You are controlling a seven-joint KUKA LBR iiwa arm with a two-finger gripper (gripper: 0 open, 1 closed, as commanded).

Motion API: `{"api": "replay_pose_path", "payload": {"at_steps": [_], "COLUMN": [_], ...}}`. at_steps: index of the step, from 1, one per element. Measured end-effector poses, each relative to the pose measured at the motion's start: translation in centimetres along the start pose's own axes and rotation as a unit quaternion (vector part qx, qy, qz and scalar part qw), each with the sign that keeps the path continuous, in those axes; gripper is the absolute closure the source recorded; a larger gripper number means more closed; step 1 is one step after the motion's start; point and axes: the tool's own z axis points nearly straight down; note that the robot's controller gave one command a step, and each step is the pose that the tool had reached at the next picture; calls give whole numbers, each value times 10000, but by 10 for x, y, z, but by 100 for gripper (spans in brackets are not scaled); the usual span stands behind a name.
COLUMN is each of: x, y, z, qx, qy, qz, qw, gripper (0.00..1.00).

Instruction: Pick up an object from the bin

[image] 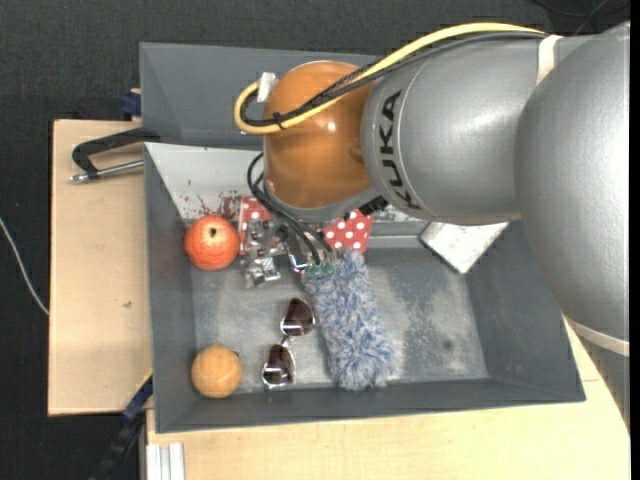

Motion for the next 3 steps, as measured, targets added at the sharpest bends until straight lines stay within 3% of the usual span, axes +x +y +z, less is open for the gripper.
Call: {"api": "replay_pose_path", "payload": {"at_steps": [1,2,3], "x": [-11,-8,3], "y": [4,-1,-2], "z": [-30,-76,-15], "qx": [-28,-12,-4], "qy": [-85,-57,-48], "qz": [58,628,-191], "qw": [9999,9980,9998], "gripper": [100,100,100]}}
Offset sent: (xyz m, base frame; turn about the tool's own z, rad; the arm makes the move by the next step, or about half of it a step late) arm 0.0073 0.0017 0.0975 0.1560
